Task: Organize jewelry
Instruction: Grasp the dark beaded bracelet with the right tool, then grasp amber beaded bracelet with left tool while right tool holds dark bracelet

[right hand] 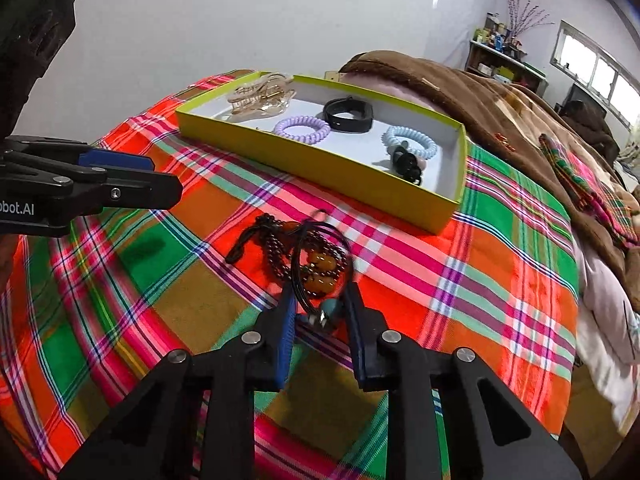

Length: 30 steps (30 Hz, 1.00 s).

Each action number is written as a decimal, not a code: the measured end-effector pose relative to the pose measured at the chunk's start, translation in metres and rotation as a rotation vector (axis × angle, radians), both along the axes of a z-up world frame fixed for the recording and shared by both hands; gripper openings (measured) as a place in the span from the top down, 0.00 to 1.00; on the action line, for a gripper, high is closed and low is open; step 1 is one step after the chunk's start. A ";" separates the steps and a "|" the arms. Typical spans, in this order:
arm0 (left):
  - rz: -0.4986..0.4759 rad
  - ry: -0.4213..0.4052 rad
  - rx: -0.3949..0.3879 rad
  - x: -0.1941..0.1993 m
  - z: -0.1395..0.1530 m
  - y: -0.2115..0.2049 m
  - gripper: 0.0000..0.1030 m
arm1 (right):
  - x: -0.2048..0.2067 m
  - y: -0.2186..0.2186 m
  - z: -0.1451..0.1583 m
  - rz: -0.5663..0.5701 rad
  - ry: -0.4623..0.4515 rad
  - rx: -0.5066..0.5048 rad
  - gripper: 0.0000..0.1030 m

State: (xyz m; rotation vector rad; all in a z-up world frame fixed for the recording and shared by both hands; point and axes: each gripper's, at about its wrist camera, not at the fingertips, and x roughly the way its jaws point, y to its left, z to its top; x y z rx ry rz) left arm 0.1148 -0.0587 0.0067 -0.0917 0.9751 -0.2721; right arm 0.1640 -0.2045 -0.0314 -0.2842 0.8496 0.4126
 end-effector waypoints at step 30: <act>-0.124 0.048 0.078 0.025 -0.021 -0.065 0.43 | -0.033 -0.057 0.025 -0.159 -0.088 0.135 0.99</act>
